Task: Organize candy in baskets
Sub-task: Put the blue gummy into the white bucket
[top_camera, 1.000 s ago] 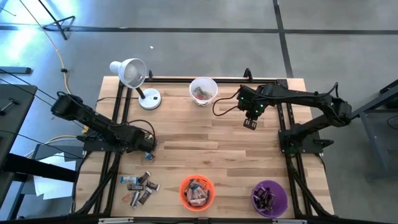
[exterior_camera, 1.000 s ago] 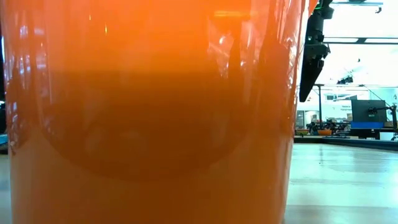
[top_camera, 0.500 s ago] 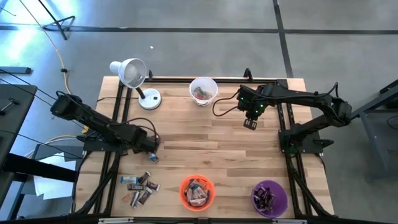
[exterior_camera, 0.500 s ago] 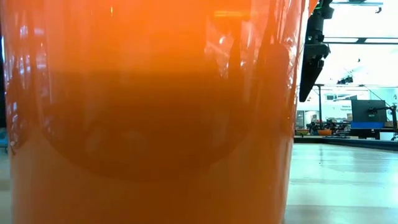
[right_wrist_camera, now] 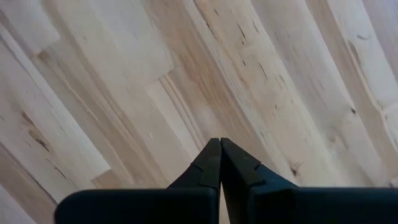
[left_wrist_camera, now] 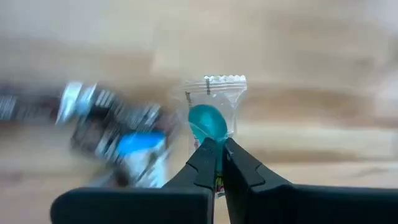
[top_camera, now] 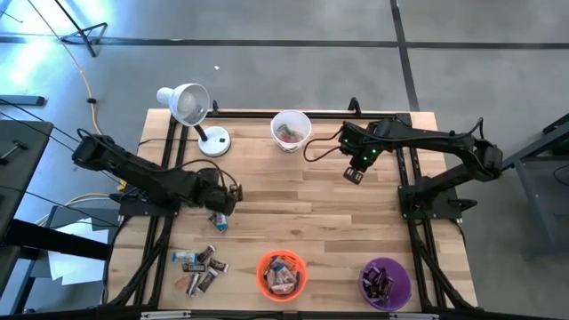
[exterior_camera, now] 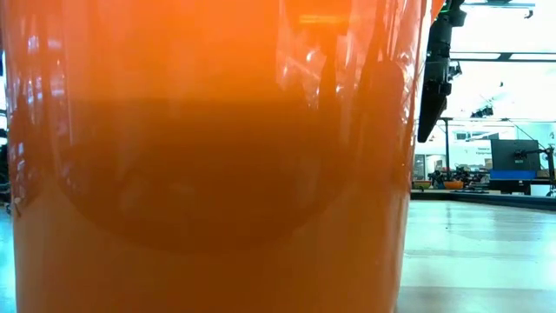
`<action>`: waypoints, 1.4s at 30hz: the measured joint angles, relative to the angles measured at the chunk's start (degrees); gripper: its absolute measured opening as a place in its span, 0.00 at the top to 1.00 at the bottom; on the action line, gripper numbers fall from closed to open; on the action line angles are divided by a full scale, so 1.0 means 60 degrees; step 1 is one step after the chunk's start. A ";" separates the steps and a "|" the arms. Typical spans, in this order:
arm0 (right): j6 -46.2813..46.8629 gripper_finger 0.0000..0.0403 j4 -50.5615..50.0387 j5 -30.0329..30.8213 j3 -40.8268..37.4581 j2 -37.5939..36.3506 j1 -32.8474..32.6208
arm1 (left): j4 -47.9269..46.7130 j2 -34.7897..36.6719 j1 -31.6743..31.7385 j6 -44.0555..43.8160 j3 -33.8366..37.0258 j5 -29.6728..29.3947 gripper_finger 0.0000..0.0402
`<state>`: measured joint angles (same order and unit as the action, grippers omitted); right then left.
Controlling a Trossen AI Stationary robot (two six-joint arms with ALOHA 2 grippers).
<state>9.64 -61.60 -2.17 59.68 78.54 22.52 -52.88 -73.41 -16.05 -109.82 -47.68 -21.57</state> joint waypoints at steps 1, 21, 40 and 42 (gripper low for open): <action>0.0125 1.00 0.0000 0.0000 0.0000 0.0000 0.0000 | -0.0017 0.0000 0.0126 0.0297 -0.0148 -0.0350 1.00; 0.1889 1.00 0.0248 0.0004 0.0000 0.0000 0.0000 | 0.5153 -0.0067 0.4385 1.0493 -0.2474 -0.1196 1.00; -0.0145 1.00 0.0629 0.0018 0.0000 0.0000 0.0000 | 0.8473 -0.3221 0.6569 1.1048 -0.3322 0.1198 1.00; -0.0296 1.00 0.0655 0.0018 0.0000 0.0000 0.0000 | 0.8007 -0.3577 0.6644 1.1301 -0.3793 0.1311 0.99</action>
<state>7.87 -57.67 -2.07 59.68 78.54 22.52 -4.84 -94.87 23.81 -42.01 -70.43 -13.70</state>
